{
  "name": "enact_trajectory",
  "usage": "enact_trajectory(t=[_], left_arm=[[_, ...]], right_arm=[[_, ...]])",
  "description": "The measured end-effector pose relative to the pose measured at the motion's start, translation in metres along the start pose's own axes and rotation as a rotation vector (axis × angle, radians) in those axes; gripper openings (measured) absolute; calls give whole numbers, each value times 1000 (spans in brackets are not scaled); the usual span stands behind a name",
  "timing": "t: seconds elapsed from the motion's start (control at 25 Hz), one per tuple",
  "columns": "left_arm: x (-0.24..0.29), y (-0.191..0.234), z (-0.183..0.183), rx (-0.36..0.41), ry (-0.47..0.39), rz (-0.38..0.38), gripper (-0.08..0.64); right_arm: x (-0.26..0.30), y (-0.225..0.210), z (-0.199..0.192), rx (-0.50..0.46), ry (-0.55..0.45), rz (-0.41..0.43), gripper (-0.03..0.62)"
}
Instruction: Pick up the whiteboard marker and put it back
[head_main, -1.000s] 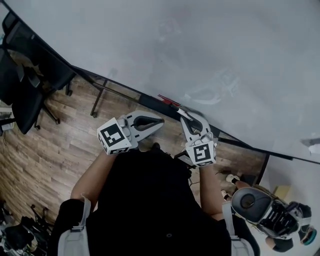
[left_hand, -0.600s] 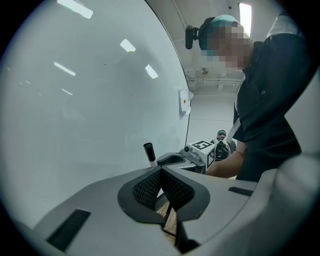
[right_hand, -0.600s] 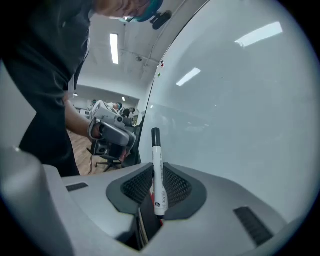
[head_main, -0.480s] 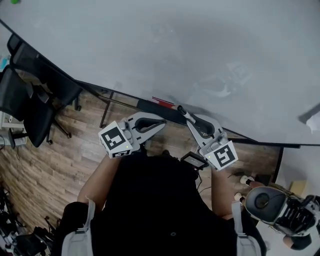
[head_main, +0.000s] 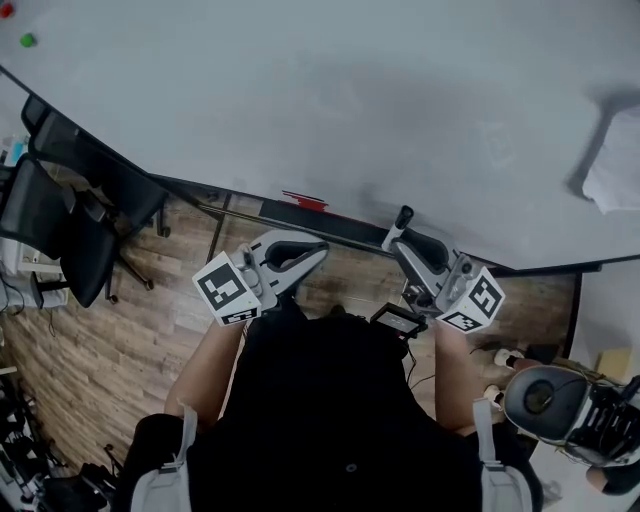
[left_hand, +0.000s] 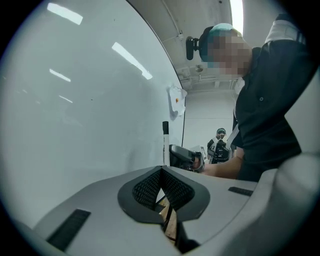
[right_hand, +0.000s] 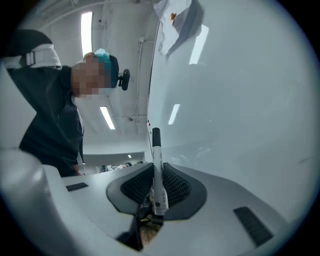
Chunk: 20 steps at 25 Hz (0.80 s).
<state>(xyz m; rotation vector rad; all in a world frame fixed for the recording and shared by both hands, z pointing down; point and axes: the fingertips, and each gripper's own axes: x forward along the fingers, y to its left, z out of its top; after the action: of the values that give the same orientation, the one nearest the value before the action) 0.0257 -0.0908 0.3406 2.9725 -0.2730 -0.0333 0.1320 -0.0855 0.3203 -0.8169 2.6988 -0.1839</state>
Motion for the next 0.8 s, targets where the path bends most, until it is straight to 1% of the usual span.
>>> enact_trajectory(t=[0.2,0.36,0.44,0.64,0.8], left_arm=[[18,-28,-9,10,1,6,12],[34,-49,-15,-24,-43,10,12],[40,-56,-19,-34,-47,22,12],[40,-65,-30,-43,-33,36,12],[37,-69,-30,-51,-33,44,12]], right_arm=[[-39,11,10,62,-61,74,71],[-76,13,10,111,-80,108,71],[-89,13,9,130,-90,116,71],[-98,18,-2,148,-83,126,71],[-94,22,-10,148,-66,129,71]])
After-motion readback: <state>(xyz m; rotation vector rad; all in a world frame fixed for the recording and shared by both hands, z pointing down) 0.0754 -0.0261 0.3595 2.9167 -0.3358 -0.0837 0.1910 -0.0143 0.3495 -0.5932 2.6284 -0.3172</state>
